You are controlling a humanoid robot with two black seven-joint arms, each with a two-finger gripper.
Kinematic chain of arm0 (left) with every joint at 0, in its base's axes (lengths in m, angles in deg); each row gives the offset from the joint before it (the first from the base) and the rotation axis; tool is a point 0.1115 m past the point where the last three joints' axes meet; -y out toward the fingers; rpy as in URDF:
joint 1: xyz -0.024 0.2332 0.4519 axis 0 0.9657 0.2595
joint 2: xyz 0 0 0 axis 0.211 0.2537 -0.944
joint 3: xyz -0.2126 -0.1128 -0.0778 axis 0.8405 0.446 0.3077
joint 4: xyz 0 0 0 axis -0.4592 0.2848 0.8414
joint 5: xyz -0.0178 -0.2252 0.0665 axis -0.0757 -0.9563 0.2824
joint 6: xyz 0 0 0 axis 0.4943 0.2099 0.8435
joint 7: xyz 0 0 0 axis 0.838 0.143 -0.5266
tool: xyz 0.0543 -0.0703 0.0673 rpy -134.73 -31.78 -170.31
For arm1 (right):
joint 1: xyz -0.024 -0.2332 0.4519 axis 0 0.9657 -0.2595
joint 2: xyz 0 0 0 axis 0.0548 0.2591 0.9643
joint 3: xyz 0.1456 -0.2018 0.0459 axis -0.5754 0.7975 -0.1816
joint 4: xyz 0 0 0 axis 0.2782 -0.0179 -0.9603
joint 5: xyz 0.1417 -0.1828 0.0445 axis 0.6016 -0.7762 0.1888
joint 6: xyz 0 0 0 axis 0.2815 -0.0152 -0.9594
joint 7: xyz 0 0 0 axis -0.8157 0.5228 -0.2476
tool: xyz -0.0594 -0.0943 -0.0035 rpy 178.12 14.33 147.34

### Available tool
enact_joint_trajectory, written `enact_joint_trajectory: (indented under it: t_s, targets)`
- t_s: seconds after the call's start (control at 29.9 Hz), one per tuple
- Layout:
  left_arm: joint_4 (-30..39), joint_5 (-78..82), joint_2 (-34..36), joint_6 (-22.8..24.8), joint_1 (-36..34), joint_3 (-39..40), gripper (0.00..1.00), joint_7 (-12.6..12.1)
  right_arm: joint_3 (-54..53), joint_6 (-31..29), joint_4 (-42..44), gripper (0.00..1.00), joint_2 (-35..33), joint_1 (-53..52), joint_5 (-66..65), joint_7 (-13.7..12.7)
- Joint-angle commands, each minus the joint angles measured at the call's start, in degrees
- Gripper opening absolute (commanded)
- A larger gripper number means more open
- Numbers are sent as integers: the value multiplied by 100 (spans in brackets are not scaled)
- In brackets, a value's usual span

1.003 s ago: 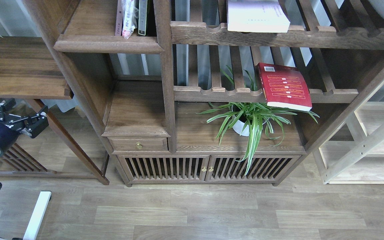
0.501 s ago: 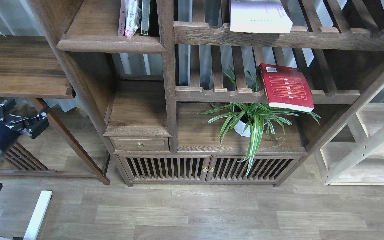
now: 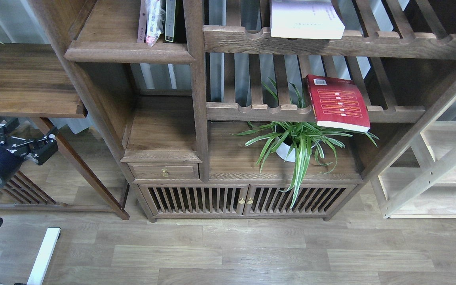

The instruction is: Organize books on shelf

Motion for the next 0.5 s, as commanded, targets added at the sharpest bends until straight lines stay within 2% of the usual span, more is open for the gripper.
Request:
enact_joint_trajectory:
  t_s: [0.0,0.17,0.47]
  targets:
    - [4,0,-3,1,13,0,100,9,55,-208,25,1,-144,4,59,8]
    - [4,0,-38,9,22,0,100,9,283,-411,51,1,-144,4,42,8]
    - [4,9,-222,18,22,-176,100,9,1206,-402,148,1,-144,4,-424,8]
